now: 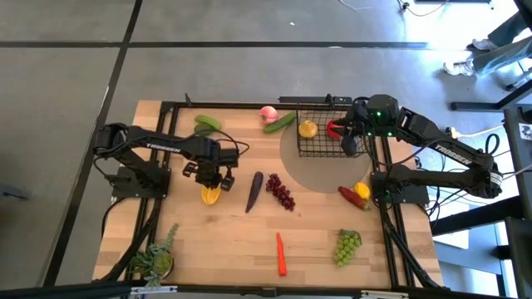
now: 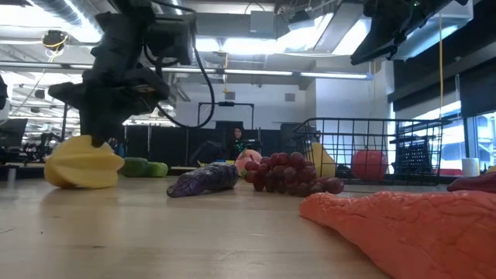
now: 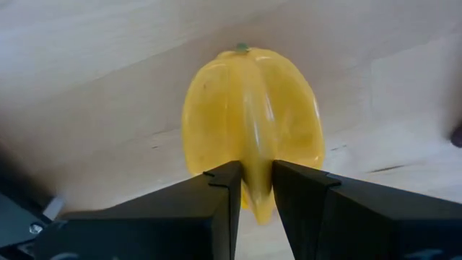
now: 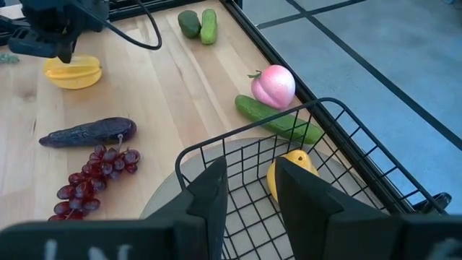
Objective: Build produce basket
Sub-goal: Put the yellow starfruit into the black wire basket
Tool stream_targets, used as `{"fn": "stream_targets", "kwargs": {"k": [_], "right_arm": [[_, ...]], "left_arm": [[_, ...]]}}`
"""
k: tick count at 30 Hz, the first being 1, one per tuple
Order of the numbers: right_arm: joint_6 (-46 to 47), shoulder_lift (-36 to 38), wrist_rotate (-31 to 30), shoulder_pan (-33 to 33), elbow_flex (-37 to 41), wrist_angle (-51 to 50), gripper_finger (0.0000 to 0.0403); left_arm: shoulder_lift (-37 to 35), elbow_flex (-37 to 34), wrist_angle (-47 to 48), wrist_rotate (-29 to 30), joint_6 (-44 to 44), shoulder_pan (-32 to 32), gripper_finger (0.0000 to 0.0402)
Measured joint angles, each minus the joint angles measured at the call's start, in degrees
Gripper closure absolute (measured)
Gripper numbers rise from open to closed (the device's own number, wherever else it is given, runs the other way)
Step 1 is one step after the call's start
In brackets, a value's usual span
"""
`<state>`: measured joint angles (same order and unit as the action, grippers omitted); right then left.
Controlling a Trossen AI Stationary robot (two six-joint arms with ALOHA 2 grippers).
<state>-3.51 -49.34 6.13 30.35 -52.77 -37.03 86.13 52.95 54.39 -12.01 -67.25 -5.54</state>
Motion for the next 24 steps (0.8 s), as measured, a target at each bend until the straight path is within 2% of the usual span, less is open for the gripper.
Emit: {"fn": "stream_targets", "kwargs": {"k": [8, 13, 19, 24], "right_arm": [[0.0, 0.0, 0.0, 0.0, 0.0, 1.7, 0.0291], [-0.1, 0.0, 0.0, 0.0, 0.0, 2.6, 0.0291], [-0.4, 0.0, 0.0, 0.0, 0.0, 2.7, 0.0291], [-1.3, 0.0, -0.4, 0.0, 0.0, 2.7, 0.0291]], "left_arm": [[0.1, -0.2, -0.5, 1.4, 3.0, 0.7, 0.0389], [0.3, 1.3, -0.1, 3.3, 6.2, 0.6, 0.0395], [0.4, 9.0, 1.3, 8.8, 13.0, -1.6, 0.0399], [0.4, 15.8, 3.3, 12.0, 21.6, -5.9, 0.04]]}}
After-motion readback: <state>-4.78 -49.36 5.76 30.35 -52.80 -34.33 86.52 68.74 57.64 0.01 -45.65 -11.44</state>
